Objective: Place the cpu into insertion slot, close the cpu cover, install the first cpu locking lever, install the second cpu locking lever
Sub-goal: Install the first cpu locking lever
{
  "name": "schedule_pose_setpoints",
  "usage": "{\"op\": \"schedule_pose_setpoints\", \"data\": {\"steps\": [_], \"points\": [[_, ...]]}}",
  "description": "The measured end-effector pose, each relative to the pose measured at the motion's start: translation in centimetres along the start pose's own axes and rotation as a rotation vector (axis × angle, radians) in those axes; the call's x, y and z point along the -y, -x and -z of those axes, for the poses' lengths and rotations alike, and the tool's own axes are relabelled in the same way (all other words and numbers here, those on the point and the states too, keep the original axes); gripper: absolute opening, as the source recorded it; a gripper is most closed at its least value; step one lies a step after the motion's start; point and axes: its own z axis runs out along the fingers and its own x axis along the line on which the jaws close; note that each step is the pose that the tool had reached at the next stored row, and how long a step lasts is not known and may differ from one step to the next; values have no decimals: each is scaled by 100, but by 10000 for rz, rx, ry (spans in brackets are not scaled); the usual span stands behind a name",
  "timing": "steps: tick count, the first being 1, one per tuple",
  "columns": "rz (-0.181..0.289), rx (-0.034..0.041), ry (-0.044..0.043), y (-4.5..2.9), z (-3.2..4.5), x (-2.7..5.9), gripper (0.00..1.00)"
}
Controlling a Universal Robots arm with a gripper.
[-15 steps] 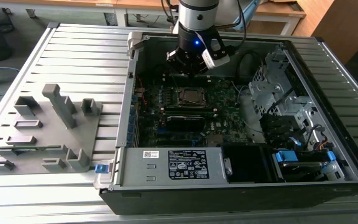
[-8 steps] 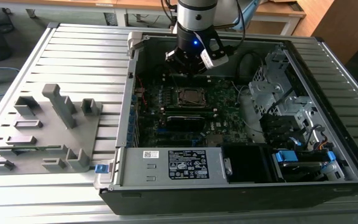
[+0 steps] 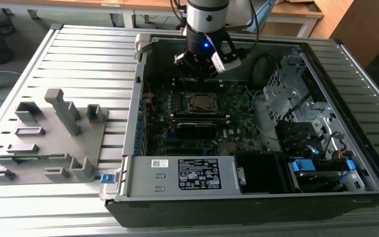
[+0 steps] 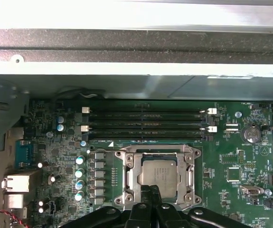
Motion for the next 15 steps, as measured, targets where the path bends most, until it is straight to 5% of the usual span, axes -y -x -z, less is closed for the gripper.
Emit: {"op": "schedule_pose_setpoints", "data": {"steps": [15], "points": [[0,0,0,-30,0,1,10]]}}
